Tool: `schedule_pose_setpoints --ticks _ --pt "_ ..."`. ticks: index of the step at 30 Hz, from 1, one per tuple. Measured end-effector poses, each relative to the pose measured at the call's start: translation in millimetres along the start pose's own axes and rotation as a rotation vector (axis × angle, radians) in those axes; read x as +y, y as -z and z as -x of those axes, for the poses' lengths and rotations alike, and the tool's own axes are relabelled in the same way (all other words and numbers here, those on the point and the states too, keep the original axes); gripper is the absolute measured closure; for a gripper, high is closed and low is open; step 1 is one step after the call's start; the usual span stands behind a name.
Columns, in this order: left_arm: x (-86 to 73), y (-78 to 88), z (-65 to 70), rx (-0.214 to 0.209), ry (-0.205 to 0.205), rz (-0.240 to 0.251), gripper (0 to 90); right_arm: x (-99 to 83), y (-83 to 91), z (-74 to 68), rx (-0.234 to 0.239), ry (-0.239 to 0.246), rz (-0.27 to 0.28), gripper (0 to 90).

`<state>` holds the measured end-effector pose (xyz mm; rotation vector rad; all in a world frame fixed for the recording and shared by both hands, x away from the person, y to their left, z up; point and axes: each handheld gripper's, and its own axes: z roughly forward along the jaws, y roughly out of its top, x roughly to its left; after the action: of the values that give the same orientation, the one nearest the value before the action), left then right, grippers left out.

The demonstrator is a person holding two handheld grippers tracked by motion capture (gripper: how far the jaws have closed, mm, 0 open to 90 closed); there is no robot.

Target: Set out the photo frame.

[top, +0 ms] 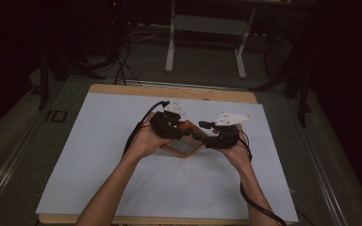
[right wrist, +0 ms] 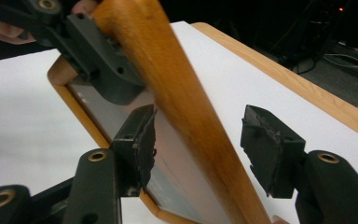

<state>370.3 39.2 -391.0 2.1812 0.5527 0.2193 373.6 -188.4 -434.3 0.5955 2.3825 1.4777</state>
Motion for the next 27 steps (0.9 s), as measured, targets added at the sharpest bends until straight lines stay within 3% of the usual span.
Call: schedule_pose_setpoints --ticks 3,12,18,27 --pt "-0.4 -0.1 -1.0 -0.009 -0.001 0.003 68.1 -0.2 -1.6 -0.5 0.008 0.009 0.0 45.4" --pt "1.4 -0.2 -3.5 -0.062 -0.068 -0.015 68.1 0.9 -7.0 -3.9 0.053 0.067 -0.016 42.6" --pt "0.9 -1.5 -6.6 -0.073 -0.033 0.0 66.1 0.4 -6.1 -3.4 0.045 0.073 -0.019 47.0" --pt "-1.8 -2.0 -12.9 -0.084 0.019 0.023 50.1 -0.5 1.8 -4.1 0.062 0.103 -0.041 64.2"
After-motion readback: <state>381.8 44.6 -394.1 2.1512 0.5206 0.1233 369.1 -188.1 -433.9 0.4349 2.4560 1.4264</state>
